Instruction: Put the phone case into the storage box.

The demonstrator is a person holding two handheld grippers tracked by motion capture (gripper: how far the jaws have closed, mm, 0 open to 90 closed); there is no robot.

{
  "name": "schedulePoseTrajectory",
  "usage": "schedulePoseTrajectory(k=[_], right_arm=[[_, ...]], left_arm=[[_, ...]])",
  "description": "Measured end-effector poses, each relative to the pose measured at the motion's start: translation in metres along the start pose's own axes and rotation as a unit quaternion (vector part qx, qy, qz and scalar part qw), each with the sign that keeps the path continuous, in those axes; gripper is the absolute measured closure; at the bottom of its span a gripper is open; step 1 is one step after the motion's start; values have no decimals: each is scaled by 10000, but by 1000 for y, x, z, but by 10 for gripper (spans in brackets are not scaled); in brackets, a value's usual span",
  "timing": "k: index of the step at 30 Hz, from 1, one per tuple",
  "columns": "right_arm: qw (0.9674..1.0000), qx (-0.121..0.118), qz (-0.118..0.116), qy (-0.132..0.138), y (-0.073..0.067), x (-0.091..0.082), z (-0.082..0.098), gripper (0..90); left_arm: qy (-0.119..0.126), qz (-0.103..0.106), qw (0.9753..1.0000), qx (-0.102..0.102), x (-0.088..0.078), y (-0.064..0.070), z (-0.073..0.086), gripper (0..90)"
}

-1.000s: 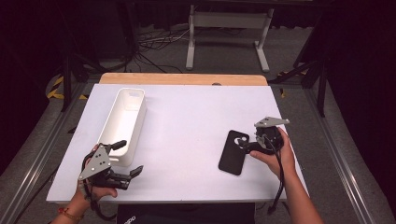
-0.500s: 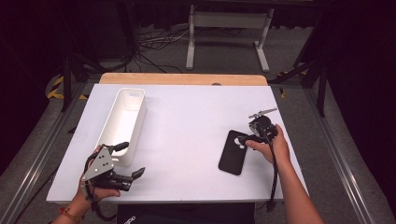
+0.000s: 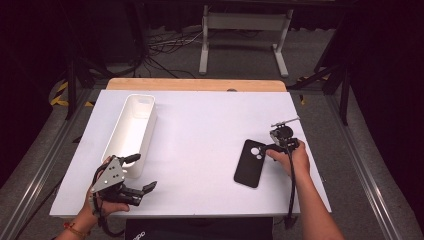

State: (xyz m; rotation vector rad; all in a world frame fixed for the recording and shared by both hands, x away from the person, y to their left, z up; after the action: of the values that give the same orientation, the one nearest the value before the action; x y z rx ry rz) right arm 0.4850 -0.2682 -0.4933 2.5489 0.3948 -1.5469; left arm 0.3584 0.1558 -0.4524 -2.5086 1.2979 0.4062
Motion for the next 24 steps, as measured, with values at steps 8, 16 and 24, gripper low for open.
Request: schedulePoseTrajectory(k=[8, 16, 24], right_arm=[[9999, 78, -61, 53, 2, 8, -4, 435], [9994, -250, 173, 169, -4, 10, -5, 612], [9981, -454, 78, 415, -9, 11, -4, 801]], left_arm=[[-67, 43, 10000, -39, 2, 0, 2, 48], [-141, 101, 9998, -60, 4, 0, 4, 50], [-238, 157, 9996, -60, 5, 1, 6, 53]])
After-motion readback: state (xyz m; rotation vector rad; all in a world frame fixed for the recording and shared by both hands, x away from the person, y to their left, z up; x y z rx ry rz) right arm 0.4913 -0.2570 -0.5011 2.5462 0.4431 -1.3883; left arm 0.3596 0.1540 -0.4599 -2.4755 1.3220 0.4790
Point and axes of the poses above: each handheld gripper's, and its own axes: x roughly forward along the jaws, z roughly out of its underside, y roughly to its right, the point moved 8 cm from there along x, roughly forward along the jaws, and after that the axes turned 1 degree about -y, right-handed, at the moved point
